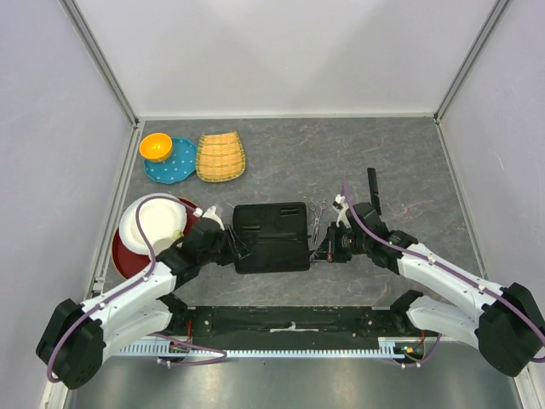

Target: Sort the hair-cutting tools

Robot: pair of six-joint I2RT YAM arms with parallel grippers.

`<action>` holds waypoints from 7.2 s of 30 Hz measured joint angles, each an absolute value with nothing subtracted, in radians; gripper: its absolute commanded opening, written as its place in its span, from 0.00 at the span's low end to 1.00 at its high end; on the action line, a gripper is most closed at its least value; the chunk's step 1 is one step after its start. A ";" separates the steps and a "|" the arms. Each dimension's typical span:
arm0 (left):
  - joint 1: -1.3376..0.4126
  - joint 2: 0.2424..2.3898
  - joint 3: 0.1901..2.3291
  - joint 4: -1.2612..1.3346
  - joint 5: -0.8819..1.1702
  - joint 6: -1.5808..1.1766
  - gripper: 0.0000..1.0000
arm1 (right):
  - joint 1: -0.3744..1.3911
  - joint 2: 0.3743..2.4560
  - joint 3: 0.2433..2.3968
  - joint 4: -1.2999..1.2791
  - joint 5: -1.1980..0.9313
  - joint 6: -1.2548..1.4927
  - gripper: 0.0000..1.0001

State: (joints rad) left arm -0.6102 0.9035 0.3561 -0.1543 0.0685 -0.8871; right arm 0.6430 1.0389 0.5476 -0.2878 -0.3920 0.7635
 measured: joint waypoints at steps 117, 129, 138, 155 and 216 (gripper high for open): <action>-0.642 1.093 0.384 -0.199 0.008 -0.926 0.29 | 0.628 1.695 0.540 0.476 -0.496 0.873 0.21; -0.642 1.116 0.395 -0.196 0.012 -0.926 0.31 | 0.659 1.651 0.561 0.454 -0.469 0.881 0.65; -0.641 1.126 0.397 -0.183 0.025 -0.926 0.31 | 0.662 1.571 0.548 0.353 -0.378 0.850 0.66; -0.641 0.994 0.493 -0.366 0.025 -0.863 0.48 | 0.596 1.182 0.706 -0.287 0.059 0.670 0.73; -0.583 1.165 0.899 -0.432 0.268 -0.496 0.71 | 0.018 1.993 1.416 -0.787 0.046 0.162 0.62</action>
